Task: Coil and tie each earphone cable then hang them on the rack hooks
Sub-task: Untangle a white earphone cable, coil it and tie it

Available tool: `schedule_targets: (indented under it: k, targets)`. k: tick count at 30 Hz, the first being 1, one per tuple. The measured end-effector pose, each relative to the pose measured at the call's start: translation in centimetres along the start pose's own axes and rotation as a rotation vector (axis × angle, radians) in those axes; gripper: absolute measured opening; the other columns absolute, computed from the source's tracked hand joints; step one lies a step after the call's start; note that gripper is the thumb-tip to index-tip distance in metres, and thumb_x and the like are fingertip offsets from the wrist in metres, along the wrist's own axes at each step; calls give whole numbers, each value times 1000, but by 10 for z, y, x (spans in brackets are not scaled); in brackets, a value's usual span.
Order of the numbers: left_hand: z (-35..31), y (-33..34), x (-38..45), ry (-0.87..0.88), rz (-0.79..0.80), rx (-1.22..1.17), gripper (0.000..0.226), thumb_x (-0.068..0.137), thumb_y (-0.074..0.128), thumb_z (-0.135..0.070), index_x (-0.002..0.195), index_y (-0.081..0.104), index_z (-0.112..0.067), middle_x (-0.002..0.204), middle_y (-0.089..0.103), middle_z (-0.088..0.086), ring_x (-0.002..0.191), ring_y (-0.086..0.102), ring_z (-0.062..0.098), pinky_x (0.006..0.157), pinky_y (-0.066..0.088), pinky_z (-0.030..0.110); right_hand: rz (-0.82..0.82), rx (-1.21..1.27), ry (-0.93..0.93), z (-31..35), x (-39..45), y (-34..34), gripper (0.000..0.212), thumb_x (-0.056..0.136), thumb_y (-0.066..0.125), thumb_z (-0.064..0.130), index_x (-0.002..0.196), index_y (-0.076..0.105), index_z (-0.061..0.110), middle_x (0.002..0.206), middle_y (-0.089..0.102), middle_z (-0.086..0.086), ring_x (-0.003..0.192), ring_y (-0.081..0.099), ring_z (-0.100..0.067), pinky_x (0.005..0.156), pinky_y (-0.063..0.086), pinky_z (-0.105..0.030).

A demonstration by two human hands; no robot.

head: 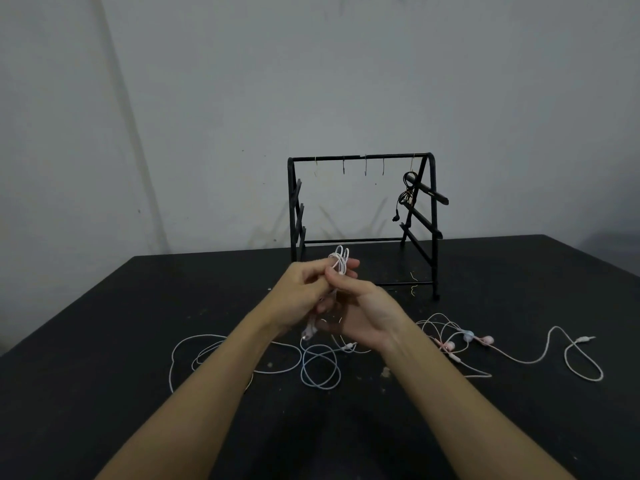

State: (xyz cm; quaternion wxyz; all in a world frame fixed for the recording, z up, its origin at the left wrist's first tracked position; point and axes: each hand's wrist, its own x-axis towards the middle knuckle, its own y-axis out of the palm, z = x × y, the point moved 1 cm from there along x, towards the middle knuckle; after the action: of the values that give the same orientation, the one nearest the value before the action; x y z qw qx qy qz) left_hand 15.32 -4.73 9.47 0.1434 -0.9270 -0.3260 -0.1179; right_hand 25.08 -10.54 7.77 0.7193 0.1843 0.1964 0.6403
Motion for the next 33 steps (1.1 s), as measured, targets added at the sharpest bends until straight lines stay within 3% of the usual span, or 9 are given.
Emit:
schedule_targets:
  k: [5,7,10,16,20,24,27,29,33]
  targets:
    - [5,-3,3,8,-92,-39,16,89,58,-4,97,71,-9,47,47,2,40,41,9,40,36,16,-30,20,2,5,-4,-1,10,83,59,17,83,63,8,53,54,-5,62,55,-19,75,48,-41]
    - [2,2,6,-3,-162,-92,10,84,62,1,89,69,-3,51,54,8,38,44,9,38,37,14,-58,65,-1,6,-5,-2,14,88,54,16,82,64,8,53,49,-6,62,56,-20,78,47,-43]
    - [1,3,9,-34,-274,-202,13,77,66,8,75,59,-2,89,68,18,39,51,9,38,41,15,-80,66,-27,7,-7,-4,13,89,54,13,81,64,9,61,51,-6,54,59,-15,80,46,-42]
    - [8,10,14,109,-274,445,39,92,53,-9,131,51,-12,76,67,2,53,56,0,54,44,8,-191,-26,-102,9,-4,-6,17,91,55,16,99,66,6,72,56,-5,61,50,-13,55,46,-27]
    - [10,11,14,140,-191,629,44,98,41,-11,141,35,-6,110,64,12,93,57,11,69,38,2,-331,-67,-78,12,-2,-8,13,90,59,16,80,64,9,60,57,1,54,51,-9,50,39,-21]
    - [15,12,12,212,-147,732,40,97,43,-10,136,44,-5,101,59,7,84,54,10,71,37,5,-398,-166,-88,16,0,-15,20,88,61,8,68,60,8,55,51,0,51,44,-9,48,32,-22]
    - [18,12,10,274,-240,734,25,92,54,-7,114,66,-5,84,65,6,67,55,5,66,38,2,-426,-343,-147,17,2,-19,19,87,64,9,67,64,8,54,55,0,48,49,-8,49,38,-21]
    - [19,14,9,254,-327,657,23,88,60,-7,109,69,-7,88,72,6,74,63,9,70,43,3,-431,-402,-192,18,5,-21,20,86,65,8,66,66,8,55,58,-1,51,51,-8,51,41,-19]
    - [18,19,9,4,-449,247,27,79,70,-4,105,70,-8,90,74,4,80,70,10,75,55,17,-424,-442,-229,20,7,-24,20,85,65,4,65,68,7,60,60,-6,56,51,-12,58,45,-23]
